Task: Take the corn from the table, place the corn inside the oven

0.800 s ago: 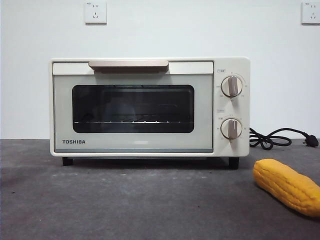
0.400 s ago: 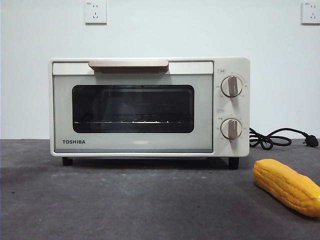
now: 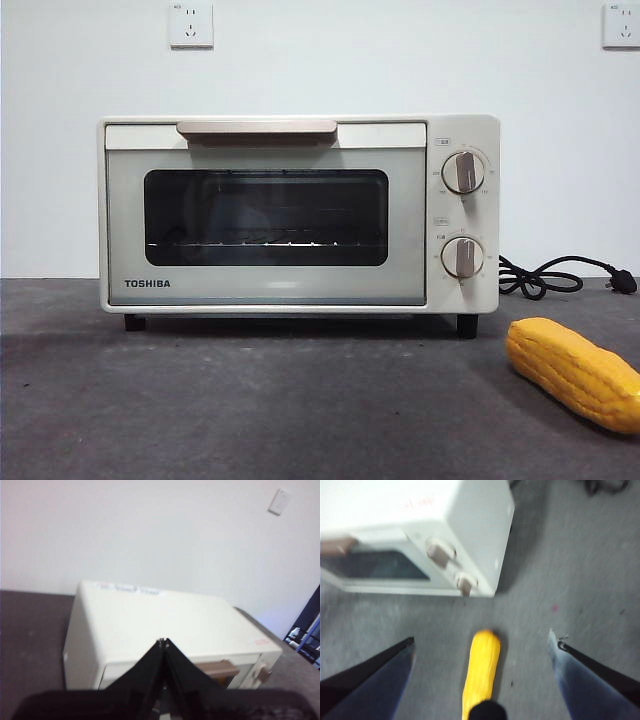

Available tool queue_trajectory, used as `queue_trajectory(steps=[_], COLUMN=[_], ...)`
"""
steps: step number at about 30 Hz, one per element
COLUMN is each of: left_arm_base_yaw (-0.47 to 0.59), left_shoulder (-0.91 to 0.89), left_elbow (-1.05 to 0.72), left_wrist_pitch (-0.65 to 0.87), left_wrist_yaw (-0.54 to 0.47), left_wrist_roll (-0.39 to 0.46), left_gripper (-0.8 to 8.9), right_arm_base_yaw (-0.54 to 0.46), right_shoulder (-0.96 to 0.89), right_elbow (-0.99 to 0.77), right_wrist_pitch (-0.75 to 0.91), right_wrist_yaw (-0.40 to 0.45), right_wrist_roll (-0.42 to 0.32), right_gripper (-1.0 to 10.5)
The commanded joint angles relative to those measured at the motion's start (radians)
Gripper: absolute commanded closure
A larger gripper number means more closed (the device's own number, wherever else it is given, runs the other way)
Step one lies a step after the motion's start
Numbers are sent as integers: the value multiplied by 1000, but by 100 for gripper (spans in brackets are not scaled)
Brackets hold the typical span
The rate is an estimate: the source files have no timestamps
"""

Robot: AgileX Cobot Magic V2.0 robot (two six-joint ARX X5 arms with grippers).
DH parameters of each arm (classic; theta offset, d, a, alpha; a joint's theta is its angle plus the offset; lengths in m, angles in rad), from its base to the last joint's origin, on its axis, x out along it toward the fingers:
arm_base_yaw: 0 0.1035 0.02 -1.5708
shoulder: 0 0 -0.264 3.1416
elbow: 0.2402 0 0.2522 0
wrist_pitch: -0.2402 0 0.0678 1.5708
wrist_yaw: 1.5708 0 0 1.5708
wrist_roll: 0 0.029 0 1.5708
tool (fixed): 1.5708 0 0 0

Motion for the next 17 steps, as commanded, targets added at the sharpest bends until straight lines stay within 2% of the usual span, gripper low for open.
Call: queue_trajectory(steps=[1, 4, 11, 17], left_arm_base_yaw=[-3, -8, -42, -76], left_shoulder=[28, 64, 162, 214], left_elbow=[48, 110, 264, 314], left_wrist_pitch=[3, -3, -77, -83], left_wrist_yaw=[22, 40, 41, 50], left_wrist_roll=[13, 20, 66, 65], left_gripper=[814, 814, 814, 814], right_arm_base_yaw=[45, 122, 344, 439], right_shoulder=[65, 145, 331, 502], right_elbow=[0, 0, 0, 0], right_wrist_pitch=[-21, -28, -11, 49], right_wrist_yaw=[-1, 27, 225, 299], right_wrist_roll=[-26, -26, -11, 6], right_gripper=[499, 499, 499, 499])
